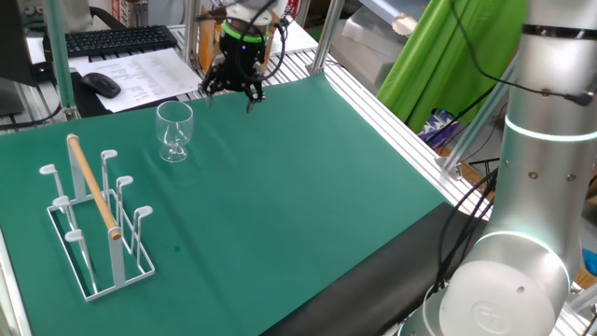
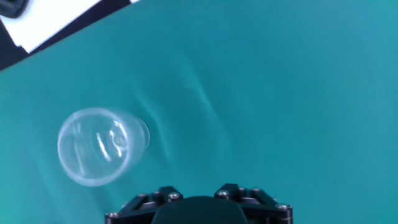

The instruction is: Put the cup on the cup rack

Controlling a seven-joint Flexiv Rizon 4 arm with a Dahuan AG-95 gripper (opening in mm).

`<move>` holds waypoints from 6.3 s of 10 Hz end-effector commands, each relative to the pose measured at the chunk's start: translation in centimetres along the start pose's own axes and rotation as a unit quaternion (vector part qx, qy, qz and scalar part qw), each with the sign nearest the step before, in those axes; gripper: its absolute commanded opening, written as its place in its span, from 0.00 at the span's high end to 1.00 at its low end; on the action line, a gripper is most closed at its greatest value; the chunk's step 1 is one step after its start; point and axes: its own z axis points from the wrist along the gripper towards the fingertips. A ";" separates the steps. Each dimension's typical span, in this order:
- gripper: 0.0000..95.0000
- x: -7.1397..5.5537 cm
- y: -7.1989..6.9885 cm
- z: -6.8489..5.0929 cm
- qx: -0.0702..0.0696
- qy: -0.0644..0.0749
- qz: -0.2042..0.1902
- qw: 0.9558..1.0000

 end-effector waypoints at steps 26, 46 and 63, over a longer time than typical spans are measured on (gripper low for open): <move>0.20 -0.1 3.5 4.3 -0.056 0.009 0.064 0.996; 1.00 -0.4 6.4 5.8 -0.064 -0.036 0.080 0.994; 1.00 3.3 6.6 3.9 0.058 -0.053 -0.010 0.997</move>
